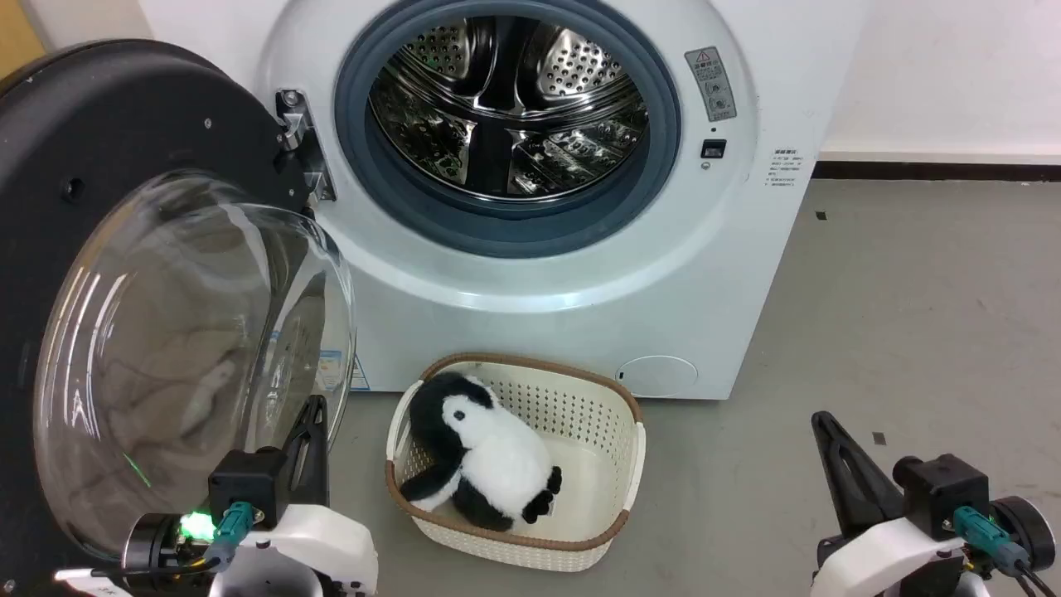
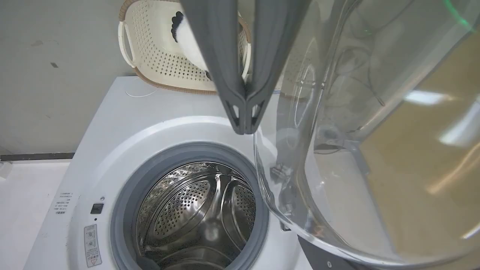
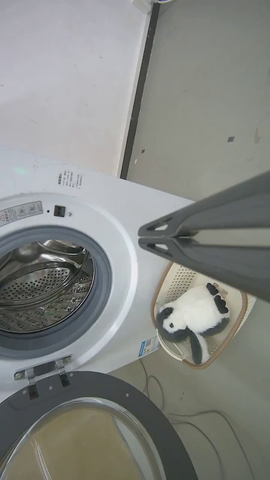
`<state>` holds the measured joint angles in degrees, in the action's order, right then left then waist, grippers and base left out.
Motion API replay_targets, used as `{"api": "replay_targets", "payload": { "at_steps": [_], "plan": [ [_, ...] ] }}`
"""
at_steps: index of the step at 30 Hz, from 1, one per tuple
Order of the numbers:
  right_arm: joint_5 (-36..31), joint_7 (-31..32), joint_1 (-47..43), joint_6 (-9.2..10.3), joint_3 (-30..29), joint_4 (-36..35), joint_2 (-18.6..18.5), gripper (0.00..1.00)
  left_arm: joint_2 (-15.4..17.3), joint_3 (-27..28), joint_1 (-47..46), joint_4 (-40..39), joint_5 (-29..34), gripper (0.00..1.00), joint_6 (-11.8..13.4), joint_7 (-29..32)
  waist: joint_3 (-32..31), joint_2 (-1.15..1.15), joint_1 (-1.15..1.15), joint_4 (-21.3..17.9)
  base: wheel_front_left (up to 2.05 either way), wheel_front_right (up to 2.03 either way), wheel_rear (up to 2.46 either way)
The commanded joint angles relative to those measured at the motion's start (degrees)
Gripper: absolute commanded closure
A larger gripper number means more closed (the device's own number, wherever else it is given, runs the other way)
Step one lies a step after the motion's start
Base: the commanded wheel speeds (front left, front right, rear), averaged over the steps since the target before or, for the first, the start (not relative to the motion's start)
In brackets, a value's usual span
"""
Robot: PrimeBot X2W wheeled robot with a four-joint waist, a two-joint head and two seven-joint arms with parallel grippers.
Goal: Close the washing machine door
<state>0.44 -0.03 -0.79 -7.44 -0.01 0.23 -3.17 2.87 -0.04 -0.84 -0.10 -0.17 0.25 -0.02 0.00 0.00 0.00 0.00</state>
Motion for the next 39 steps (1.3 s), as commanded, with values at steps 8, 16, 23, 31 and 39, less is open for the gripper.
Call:
{"api": "replay_targets", "payload": {
  "at_steps": [8, 16, 23, 31, 39],
  "plan": [
    [-0.4, 0.0, 0.8, -0.05, 0.0, -0.2, 0.3, 1.00, 0.0, 0.0, 0.8, 0.1, 0.2, 1.00, -0.2, 0.0, 0.0, 0.00, 0.00, 0.0, 0.00, 0.00, 0.00],
    [-0.4, 0.0, 0.8, -0.05, 0.0, -0.2, 0.3, 1.00, 0.0, 0.0, 0.8, 0.1, 0.2, 1.00, -0.2, 0.0, 0.0, 0.00, 0.00, 0.0, 0.00, 0.00, 0.00],
    [-0.4, 0.0, 0.8, -0.05, 0.0, -0.2, 0.3, 1.00, 0.0, 0.0, 0.8, 0.1, 0.2, 1.00, -0.2, 0.0, 0.0, 0.00, 0.00, 0.0, 0.00, 0.00, 0.00],
    [-0.4, 0.0, 0.8, -0.05, 0.0, -0.2, 0.3, 1.00, 0.0, 0.0, 0.8, 0.1, 0.2, 1.00, -0.2, 0.0, 0.0, 0.00, 0.00, 0.0, 0.00, 0.00, 0.00],
    [0.3, -0.6, 0.1, 0.00, -0.4, 0.1, 0.0, 0.00, 0.0, -0.3, -0.1, 0.0, 0.0, 0.00, 0.8, -0.6, 0.1, 0.00, 0.00, 0.0, 0.00, 0.00, 0.00]
  ]
}}
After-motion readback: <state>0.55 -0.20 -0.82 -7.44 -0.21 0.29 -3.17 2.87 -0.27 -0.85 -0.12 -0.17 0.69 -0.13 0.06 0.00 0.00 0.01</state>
